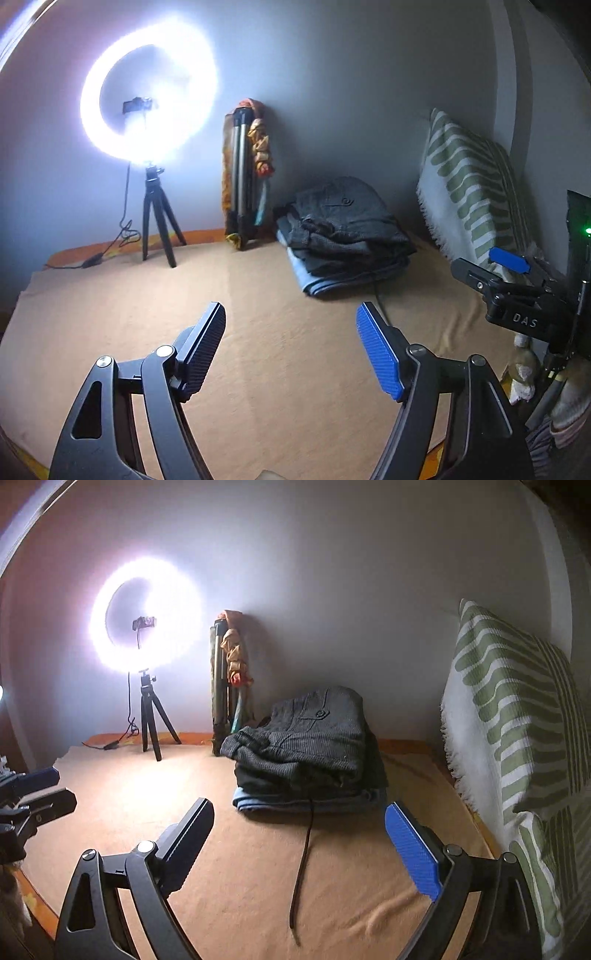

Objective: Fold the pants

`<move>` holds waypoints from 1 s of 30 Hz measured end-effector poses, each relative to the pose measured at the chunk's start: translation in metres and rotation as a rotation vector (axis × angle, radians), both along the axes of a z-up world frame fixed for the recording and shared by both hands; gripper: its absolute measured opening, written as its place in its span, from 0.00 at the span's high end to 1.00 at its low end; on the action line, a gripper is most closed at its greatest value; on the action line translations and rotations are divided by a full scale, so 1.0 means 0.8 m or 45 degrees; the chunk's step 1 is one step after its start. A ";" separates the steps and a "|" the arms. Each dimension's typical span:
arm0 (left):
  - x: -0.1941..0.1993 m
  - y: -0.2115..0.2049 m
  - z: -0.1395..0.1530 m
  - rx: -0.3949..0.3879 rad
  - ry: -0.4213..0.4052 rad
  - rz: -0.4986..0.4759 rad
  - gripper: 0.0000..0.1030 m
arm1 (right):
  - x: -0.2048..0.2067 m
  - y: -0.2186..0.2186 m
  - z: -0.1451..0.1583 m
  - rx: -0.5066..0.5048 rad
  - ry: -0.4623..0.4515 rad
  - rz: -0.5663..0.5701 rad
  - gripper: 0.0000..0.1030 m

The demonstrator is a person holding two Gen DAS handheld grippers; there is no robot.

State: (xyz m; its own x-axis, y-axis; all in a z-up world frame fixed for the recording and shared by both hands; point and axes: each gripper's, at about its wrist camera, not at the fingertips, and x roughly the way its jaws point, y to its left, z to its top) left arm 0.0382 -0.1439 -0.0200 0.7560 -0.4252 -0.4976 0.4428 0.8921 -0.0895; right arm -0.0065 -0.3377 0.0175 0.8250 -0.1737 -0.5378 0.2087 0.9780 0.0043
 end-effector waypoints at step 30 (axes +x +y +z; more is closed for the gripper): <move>-0.013 0.025 -0.026 0.052 0.041 0.116 0.21 | 0.009 0.045 -0.031 -0.014 0.009 0.085 0.00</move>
State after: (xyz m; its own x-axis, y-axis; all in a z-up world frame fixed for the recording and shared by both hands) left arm 0.0279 -0.1243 -0.0406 0.7741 -0.3341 -0.5378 0.3570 0.9318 -0.0651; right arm 0.0011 -0.3017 -0.0073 0.8312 -0.1243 -0.5419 0.1432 0.9897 -0.0074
